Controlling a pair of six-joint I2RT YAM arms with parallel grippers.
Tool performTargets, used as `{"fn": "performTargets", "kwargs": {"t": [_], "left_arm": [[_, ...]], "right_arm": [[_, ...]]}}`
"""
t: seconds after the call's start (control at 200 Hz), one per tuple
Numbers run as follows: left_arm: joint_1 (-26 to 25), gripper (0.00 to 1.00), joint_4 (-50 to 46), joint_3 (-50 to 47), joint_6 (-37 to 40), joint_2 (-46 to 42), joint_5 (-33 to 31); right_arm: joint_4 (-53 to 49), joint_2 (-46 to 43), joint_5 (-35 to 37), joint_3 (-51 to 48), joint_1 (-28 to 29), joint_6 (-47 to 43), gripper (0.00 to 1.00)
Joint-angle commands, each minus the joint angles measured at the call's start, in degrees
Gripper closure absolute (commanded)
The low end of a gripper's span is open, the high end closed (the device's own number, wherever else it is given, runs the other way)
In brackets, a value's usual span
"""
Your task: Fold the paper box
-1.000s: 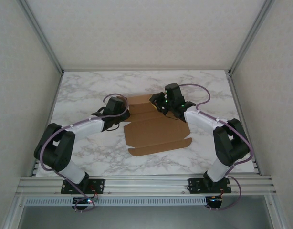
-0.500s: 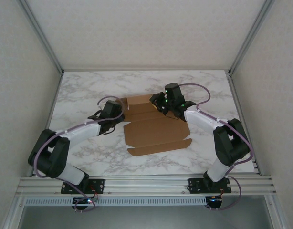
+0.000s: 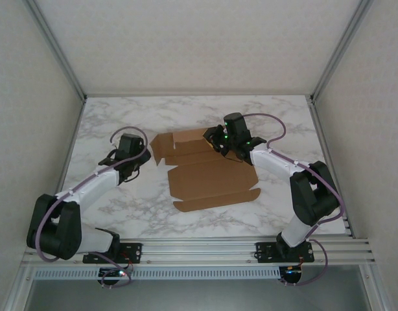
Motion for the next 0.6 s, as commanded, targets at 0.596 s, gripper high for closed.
{"fn": "performTargets", "kwargs": {"t": [0.596], "left_arm": [[-18.9,0.83,1.1,6.6,7.7,7.8,7.0]], "right_arm": [[-1.3,1.1,2.2,0.8,-0.2,-1.1,0.73]]}}
